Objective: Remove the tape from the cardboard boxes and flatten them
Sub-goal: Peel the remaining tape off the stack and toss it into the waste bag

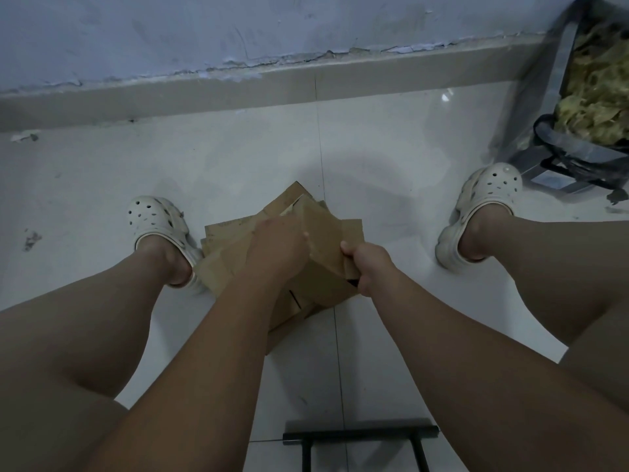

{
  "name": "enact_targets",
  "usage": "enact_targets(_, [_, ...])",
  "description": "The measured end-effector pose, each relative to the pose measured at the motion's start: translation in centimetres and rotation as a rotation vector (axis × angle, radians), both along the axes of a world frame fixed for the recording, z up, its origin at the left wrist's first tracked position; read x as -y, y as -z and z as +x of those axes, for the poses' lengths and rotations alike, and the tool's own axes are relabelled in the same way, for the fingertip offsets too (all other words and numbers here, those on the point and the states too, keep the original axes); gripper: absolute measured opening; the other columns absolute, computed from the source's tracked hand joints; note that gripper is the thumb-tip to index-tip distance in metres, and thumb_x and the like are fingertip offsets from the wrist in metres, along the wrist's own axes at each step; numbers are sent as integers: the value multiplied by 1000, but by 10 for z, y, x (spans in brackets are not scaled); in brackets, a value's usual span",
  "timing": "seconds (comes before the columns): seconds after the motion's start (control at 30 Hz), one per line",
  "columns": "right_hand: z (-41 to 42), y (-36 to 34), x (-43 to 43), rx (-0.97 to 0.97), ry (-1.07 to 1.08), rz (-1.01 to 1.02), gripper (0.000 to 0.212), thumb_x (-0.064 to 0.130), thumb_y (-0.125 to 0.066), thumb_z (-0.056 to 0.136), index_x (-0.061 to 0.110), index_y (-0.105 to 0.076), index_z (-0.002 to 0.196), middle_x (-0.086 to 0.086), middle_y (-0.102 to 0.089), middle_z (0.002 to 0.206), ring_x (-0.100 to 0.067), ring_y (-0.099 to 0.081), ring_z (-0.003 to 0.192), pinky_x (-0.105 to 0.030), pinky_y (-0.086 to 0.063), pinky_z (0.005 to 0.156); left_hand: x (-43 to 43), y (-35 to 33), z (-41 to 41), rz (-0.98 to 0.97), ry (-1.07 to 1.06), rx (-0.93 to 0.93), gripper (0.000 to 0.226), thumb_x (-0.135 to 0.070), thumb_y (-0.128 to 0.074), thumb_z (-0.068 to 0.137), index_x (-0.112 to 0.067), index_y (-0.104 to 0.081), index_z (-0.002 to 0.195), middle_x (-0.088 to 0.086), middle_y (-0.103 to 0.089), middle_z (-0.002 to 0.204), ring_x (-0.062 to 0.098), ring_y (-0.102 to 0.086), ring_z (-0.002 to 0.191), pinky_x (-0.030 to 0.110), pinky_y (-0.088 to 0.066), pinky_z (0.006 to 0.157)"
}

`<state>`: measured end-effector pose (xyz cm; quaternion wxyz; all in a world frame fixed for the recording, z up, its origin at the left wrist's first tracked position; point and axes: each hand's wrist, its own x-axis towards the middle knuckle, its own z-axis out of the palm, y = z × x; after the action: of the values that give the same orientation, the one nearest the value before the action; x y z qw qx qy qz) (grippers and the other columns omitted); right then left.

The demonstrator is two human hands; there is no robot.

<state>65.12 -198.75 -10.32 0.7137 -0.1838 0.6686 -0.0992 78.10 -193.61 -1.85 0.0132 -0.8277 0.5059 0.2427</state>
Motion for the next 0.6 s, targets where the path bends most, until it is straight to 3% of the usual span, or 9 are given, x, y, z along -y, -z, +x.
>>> enact_targets(0.2, [4, 1, 4, -44, -34, 92, 26, 9, -61, 93, 5, -64, 118, -15, -67, 115, -35, -63, 105, -51, -52, 92, -13, 6, -17, -211, 166, -111, 23, -17, -32, 102, -3, -50, 97, 11, -46, 96, 22, -40, 84, 25, -26, 70])
enact_targets(0.3, [2, 1, 3, -46, -62, 154, 16, 7, -57, 94, 8, -67, 107, -12, -69, 100, -31, -65, 92, -43, -55, 78, -25, 3, -20, -302, 290, -179, 43, -30, -19, 98, -1, -49, 90, 9, -41, 88, 19, -32, 79, 32, -29, 71])
enact_targets(0.37, [1, 1, 1, -46, -81, 177, 14, 8, -58, 94, 9, -68, 103, -10, -70, 95, -29, -65, 86, -40, -55, 70, -29, 2, -24, -355, 326, -206, 48, -32, -14, 93, 0, -49, 86, 7, -38, 83, 20, -30, 76, 29, -24, 68])
enact_targets(0.47, [-2, 0, -1, -61, -104, 160, 20, 8, -61, 92, 8, -69, 111, -12, -71, 104, -30, -67, 89, -40, -57, 68, -29, 3, -26, -370, 266, -307, 26, -26, -33, 99, -7, -42, 82, 2, -36, 78, 18, -30, 73, 27, -20, 65])
enact_targets(0.53, [-7, 1, -1, -61, -73, 108, 20, 9, -59, 92, 8, -68, 110, -12, -71, 99, -29, -66, 84, -34, -54, 57, -24, 7, -24, -269, 249, -352, 29, -32, -57, 92, -13, -36, 86, -4, -34, 79, 13, -30, 74, 26, -21, 62])
enact_targets(0.6, [-12, 5, -1, -41, -49, 6, 17, 15, -61, 93, 8, -66, 107, -13, -69, 102, -30, -65, 87, -36, -55, 62, -22, 12, -22, -175, 279, -262, 32, -29, -66, 85, -16, -38, 91, -3, -38, 89, 14, -35, 83, 25, -25, 63])
